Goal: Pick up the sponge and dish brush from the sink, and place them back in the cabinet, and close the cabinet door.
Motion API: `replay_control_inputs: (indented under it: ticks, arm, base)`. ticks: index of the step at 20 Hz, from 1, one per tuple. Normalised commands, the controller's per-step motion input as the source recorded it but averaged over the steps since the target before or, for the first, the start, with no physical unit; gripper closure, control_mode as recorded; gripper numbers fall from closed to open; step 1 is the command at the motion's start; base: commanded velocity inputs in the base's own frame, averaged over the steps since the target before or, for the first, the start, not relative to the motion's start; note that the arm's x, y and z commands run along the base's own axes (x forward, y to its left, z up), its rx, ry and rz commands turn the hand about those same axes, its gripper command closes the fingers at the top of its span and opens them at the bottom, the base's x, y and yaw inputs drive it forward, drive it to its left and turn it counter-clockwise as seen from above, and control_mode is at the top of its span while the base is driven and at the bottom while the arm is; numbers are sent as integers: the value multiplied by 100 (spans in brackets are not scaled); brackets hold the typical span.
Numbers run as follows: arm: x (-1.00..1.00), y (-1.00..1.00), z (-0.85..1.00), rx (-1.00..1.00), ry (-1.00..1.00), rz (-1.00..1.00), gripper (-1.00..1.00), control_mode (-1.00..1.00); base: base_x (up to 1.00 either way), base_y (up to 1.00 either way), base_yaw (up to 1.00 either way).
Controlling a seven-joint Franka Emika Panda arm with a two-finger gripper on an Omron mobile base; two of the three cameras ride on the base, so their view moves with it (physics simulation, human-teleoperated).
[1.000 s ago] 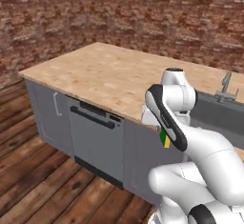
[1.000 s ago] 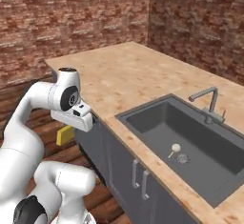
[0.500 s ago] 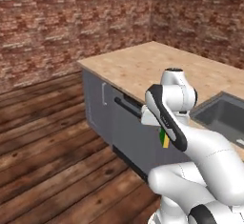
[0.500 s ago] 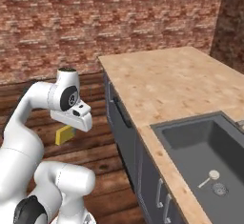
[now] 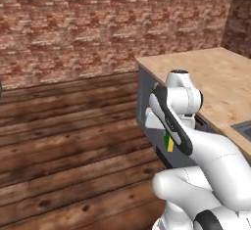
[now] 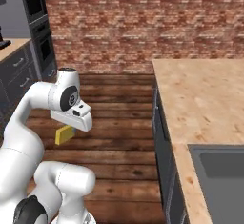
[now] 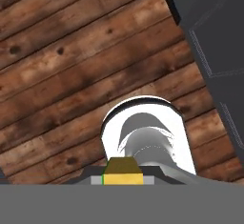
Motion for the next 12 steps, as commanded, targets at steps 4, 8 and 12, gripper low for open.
replay_control_inputs:
  ticks: [4,8,12]
  arm:
    - [0,0,0,0,0,0,100,100]
    - [0,0,0,0,0,0,100,100]
    - [0,0,0,0,0,0,100,100]
  base:
    - [13,13,51]
    - [15,12,47]
    - [16,12,44]
